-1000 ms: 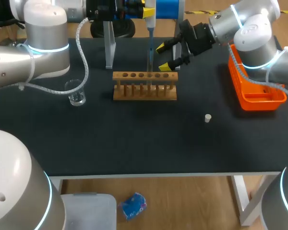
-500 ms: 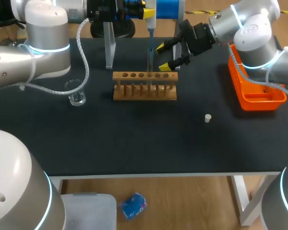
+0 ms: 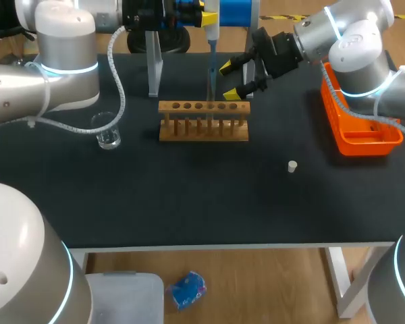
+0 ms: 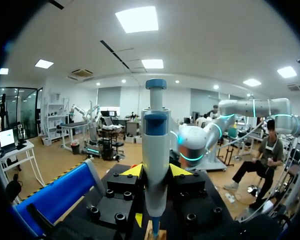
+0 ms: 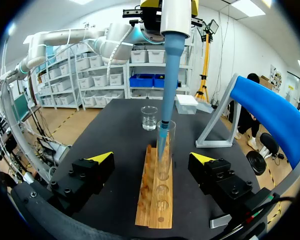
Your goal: Invert the test tube, pick up the pipette, mount the tip to pipette, aspirate from beaker and dispense into the tube, eject the tip, return the pipette, and cap with the stopper.
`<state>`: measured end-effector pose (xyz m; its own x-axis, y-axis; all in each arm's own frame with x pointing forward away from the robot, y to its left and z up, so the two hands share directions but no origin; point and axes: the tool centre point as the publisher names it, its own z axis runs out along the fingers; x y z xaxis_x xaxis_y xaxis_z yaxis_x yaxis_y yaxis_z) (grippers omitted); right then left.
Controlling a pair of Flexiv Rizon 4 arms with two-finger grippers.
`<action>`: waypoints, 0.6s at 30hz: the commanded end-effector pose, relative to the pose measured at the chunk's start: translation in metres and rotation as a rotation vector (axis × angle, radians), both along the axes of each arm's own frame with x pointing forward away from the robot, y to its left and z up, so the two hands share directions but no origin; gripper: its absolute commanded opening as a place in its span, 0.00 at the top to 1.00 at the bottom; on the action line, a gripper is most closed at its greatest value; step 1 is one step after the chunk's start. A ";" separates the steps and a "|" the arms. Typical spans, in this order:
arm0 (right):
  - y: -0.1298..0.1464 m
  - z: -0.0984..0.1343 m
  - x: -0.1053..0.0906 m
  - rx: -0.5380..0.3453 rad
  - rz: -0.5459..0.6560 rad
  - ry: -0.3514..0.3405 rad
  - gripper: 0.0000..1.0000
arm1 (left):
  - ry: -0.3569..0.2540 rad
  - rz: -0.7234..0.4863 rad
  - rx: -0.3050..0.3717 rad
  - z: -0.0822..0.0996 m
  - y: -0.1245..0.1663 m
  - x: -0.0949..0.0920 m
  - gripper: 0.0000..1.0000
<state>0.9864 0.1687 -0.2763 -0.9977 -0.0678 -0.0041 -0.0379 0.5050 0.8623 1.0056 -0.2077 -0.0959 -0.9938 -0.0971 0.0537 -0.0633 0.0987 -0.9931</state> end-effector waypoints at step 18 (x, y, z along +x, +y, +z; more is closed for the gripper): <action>-0.058 0.085 -0.011 0.063 0.010 -0.087 0.00 | -0.001 0.002 -0.001 0.000 -0.001 0.000 1.00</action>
<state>0.9888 0.1315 -0.2120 -0.9924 -0.0901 -0.0837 -0.1149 0.4363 0.8924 1.0056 -0.2078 -0.0960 -0.9938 -0.0971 0.0537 -0.0633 0.0987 -0.9931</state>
